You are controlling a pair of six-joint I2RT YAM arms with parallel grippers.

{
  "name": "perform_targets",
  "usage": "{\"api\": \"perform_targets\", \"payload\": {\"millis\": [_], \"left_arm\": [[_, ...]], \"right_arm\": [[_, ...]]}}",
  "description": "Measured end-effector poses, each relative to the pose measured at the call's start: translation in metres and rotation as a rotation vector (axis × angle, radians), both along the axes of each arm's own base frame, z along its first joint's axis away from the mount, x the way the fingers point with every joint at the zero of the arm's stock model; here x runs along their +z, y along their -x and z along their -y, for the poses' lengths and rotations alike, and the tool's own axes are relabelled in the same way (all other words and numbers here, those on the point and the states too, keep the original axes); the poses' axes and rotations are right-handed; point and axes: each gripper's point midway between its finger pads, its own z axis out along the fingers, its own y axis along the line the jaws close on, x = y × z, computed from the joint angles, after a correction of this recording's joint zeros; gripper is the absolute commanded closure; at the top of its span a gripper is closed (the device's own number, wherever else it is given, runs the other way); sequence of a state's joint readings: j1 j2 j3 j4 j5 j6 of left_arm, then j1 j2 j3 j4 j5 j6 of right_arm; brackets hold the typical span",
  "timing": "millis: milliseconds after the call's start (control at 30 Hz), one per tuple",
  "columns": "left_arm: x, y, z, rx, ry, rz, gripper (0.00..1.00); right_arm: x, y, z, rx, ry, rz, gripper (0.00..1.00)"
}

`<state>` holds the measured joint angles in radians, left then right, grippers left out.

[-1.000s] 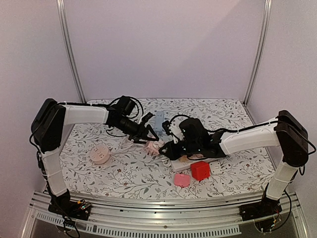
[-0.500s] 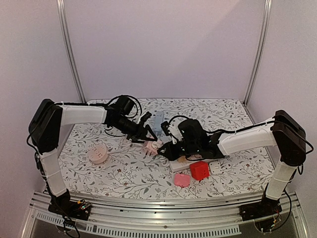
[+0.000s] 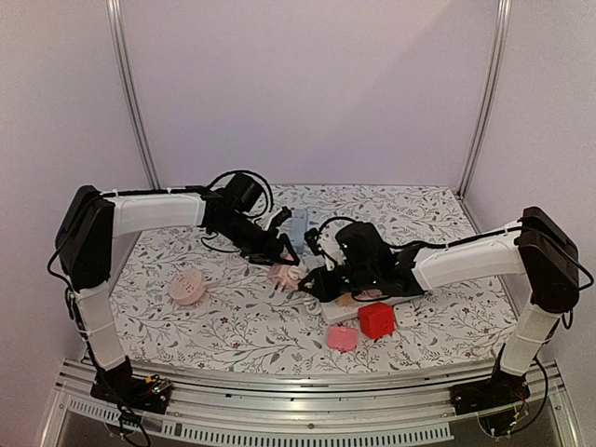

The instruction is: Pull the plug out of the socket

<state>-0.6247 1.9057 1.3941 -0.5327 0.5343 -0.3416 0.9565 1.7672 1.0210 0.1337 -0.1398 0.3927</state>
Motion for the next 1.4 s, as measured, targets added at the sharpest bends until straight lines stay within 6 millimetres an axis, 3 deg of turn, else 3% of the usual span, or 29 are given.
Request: {"api": "perform_targets", "payload": {"millis": [700, 1400], "left_arm": [[0.007, 0.003, 0.004, -0.044, 0.07, -0.017, 0.67], [0.004, 0.0, -0.011, -0.046, 0.081, -0.002, 0.7]], "right_arm": [[0.004, 0.0, 0.0, -0.009, -0.001, 0.014, 1.0], [-0.003, -0.005, -0.012, 0.013, -0.026, 0.043, 1.0]]}}
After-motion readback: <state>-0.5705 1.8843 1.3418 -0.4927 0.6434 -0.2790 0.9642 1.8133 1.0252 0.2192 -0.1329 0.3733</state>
